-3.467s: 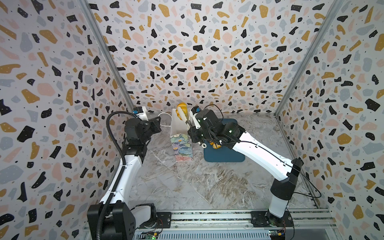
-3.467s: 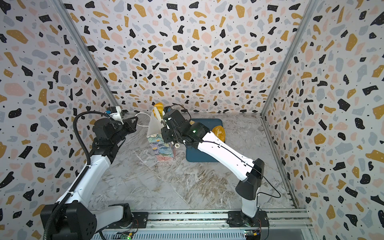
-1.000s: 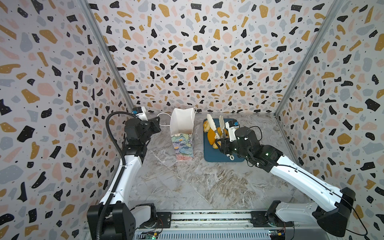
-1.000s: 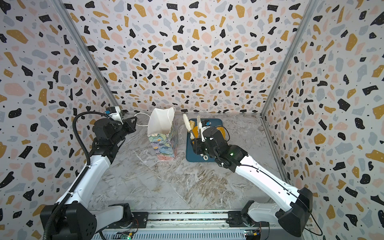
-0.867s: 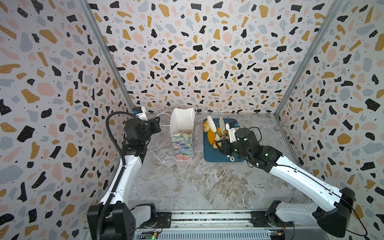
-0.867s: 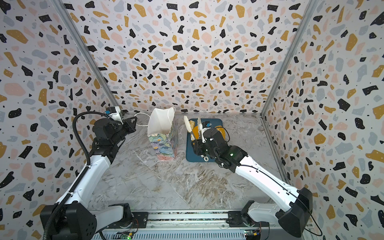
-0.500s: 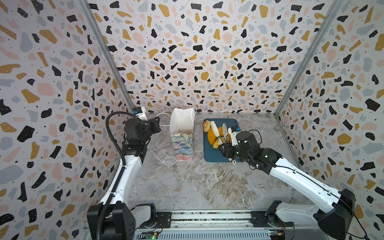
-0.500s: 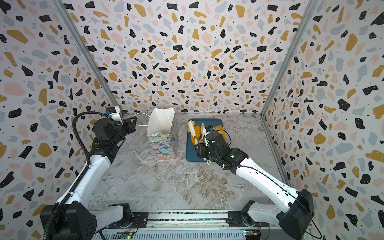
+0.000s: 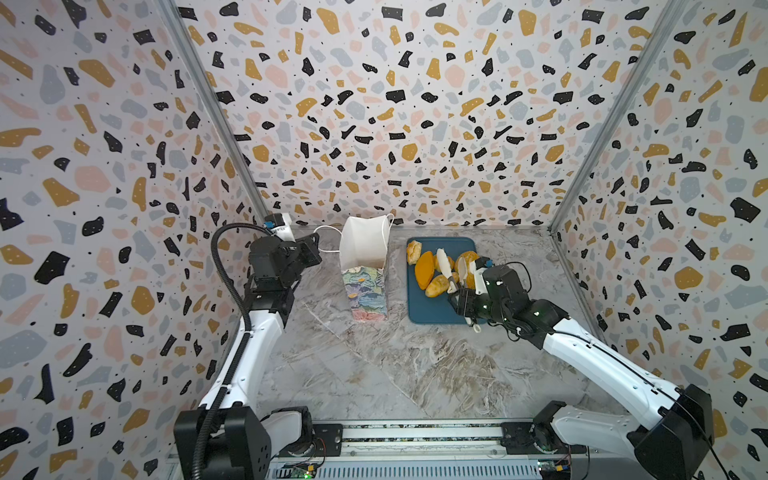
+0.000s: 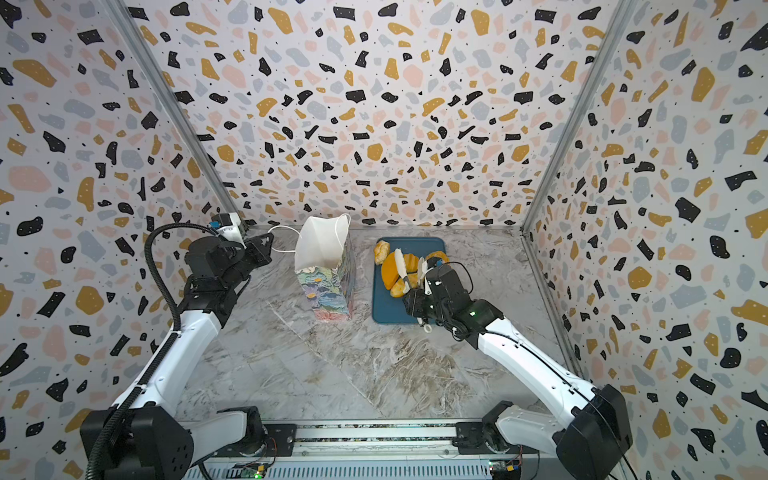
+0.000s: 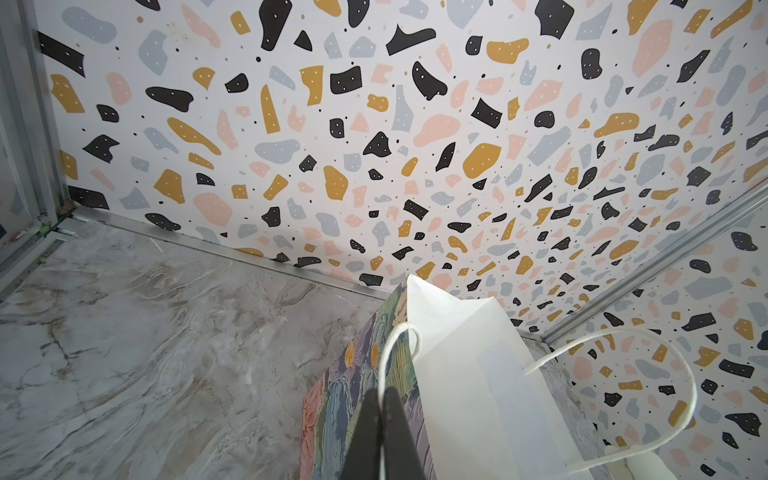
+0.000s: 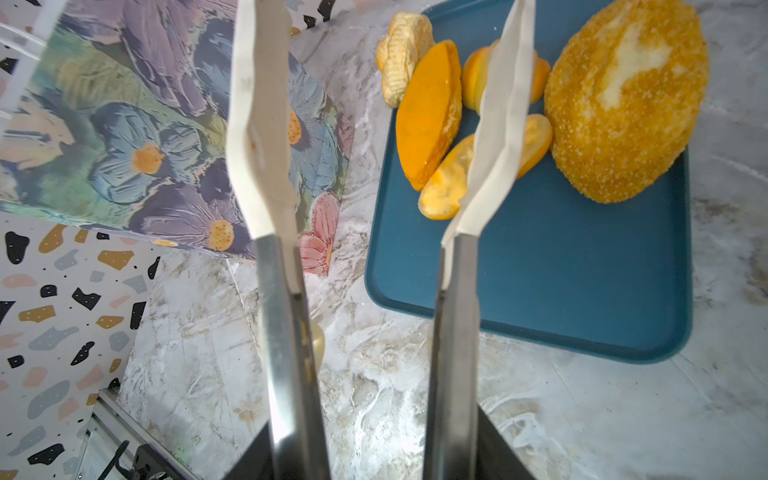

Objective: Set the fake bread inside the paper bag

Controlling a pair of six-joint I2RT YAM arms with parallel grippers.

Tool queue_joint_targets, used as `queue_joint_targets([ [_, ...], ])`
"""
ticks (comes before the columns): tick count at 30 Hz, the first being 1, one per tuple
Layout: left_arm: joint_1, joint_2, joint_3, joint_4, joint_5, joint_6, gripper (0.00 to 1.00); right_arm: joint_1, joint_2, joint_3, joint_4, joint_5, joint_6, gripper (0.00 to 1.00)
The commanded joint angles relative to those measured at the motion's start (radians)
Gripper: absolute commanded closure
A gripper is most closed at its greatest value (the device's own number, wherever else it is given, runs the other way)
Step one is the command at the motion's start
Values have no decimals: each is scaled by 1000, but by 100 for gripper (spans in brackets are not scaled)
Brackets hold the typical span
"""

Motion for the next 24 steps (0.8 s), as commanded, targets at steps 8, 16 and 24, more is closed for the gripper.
queue_joint_targets([
  [8, -3, -20, -3, 26, 1, -3, 100, -62, -21, -77, 73, -110, 37, 48],
  [16, -4, -21, -5, 25, 0, -1, 100, -96, -4, -140, 133, -171, 45, 49],
  [24, -4, -20, -5, 22, -2, 0, 100, -122, 21, -178, 173, -222, 46, 52],
])
